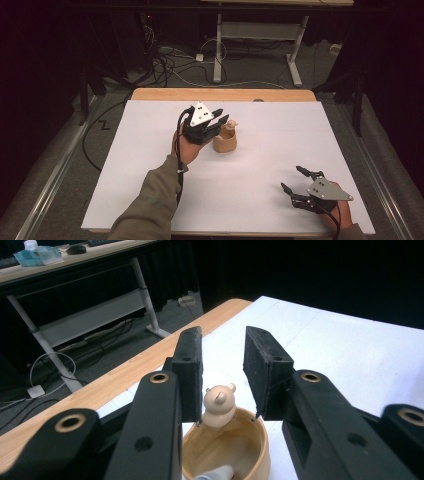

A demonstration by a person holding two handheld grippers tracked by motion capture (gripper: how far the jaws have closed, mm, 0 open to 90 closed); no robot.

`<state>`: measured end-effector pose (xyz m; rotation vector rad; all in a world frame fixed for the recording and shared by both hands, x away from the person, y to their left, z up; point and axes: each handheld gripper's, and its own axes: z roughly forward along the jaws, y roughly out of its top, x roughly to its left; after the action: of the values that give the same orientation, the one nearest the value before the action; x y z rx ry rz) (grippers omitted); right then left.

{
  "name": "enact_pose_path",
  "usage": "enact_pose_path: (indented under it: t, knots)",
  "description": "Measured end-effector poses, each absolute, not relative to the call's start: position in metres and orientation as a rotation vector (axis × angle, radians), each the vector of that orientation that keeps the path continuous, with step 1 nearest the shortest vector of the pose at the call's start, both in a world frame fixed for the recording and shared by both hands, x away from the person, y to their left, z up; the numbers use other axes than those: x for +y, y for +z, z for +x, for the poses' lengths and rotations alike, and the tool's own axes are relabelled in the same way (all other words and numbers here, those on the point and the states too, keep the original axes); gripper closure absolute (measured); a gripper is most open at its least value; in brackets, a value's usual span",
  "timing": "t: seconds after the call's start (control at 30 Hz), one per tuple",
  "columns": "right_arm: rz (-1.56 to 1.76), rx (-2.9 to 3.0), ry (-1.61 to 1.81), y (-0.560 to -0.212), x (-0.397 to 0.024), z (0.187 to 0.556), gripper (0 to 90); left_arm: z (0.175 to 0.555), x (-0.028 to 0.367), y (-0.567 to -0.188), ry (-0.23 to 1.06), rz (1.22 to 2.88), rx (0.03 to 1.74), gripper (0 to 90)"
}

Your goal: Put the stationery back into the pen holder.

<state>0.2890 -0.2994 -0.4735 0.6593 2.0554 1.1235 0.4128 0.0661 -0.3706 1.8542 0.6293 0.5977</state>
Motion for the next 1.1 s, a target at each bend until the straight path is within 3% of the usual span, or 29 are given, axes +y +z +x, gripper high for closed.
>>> enact_pose_path:
  t: [0.3,0.6,0.9,1.1]
  knots:
    - [0.657,2.054,1.123,-0.473,-0.299,0.289,27.3,0.405,0.07,-0.369,0.65,1.889,0.588,61.7]
    - [0.657,2.054,1.124,-0.473,-0.299,0.289,27.3,0.395,0.071,-0.368,0.716,1.944,0.549,46.1]
    - [0.669,2.037,1.125,-0.473,-0.298,0.289,27.3,0.383,0.071,-0.37,0.775,1.976,0.491,40.5]
    - [0.666,2.045,1.123,-0.473,-0.297,0.288,27.3,0.373,0.072,-0.375,0.846,1.956,0.486,26.9]
